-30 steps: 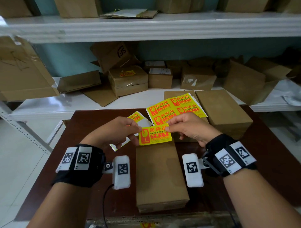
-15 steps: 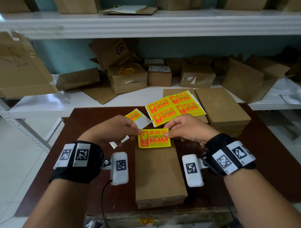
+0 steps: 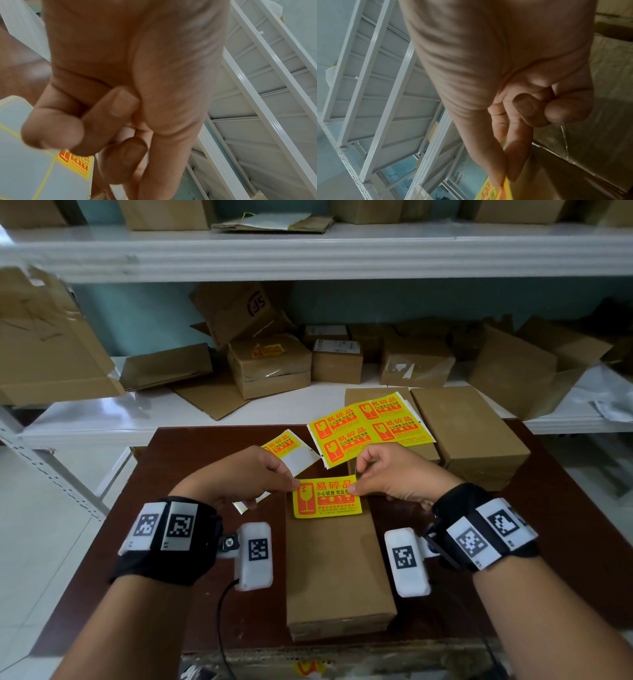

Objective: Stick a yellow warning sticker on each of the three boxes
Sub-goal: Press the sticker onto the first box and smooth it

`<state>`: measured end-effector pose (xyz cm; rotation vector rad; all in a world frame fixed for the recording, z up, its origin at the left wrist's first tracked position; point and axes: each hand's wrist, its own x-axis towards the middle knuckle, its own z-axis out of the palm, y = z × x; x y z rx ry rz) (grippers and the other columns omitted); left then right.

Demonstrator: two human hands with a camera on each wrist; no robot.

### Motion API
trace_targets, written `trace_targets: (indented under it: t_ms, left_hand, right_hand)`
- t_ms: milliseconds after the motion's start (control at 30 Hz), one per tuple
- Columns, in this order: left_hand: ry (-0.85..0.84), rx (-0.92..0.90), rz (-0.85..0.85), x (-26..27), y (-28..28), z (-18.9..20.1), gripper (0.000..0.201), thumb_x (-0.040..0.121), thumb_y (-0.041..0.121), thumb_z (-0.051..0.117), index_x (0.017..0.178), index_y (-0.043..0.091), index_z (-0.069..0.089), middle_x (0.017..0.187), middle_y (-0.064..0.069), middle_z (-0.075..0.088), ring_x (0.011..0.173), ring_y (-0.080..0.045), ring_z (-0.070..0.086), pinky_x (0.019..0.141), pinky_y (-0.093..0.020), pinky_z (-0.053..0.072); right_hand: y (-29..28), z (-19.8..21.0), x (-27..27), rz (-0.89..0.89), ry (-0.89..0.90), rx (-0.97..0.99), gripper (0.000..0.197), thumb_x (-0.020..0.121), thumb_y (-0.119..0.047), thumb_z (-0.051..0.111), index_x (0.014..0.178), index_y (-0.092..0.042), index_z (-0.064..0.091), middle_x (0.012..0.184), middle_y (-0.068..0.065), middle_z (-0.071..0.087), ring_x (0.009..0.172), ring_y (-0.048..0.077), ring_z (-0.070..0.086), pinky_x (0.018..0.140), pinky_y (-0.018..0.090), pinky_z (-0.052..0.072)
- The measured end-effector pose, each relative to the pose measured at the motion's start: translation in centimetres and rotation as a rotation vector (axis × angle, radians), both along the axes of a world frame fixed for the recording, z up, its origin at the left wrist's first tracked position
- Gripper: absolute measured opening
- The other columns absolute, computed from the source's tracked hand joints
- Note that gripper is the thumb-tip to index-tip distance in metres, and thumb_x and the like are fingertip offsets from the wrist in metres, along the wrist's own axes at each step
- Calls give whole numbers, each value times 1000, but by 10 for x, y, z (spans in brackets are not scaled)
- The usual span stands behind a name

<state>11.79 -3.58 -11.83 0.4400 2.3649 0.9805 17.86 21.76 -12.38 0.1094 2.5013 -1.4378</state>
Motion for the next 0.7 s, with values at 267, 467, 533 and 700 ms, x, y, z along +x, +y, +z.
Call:
trace_targets:
  t_ms: [267,467,533,700]
  left_hand:
    - [-20,-41,-6,-4,-1,-6,17,86,35,75,78,22,78,67,-7,44,50,-10,41,52,-29,43]
    - [-55,-15,-3,-3,1,-8,16,89,31,73,82,16,78,56,4,48,51,-9,44,55,-29,45]
    - [-91,10,-7,-3,1,-7,20,91,29,72,89,10,75,64,2,60,56,-11,55,56,-26,49]
    - [-100,51,42,-4,2,-8,19,92,28,70,86,10,72,73,1,71,70,-14,70,57,-25,51]
  right_hand:
    - [-2,-3,0,28,-14,-7,27,78,-10,84,87,-14,59,75,2,69,72,22,55,48,24,38]
    - [-1,-3,-1,63,-20,21,25,79,-11,84,86,-16,60,73,-3,69,69,13,60,53,25,43]
    - [-1,-3,-1,69,-28,12,24,80,-11,83,87,-16,60,72,-3,68,67,12,60,54,26,45]
    - [-2,-5,-1,23,-33,-67,23,82,-7,80,91,-12,60,77,8,66,70,20,57,57,26,49]
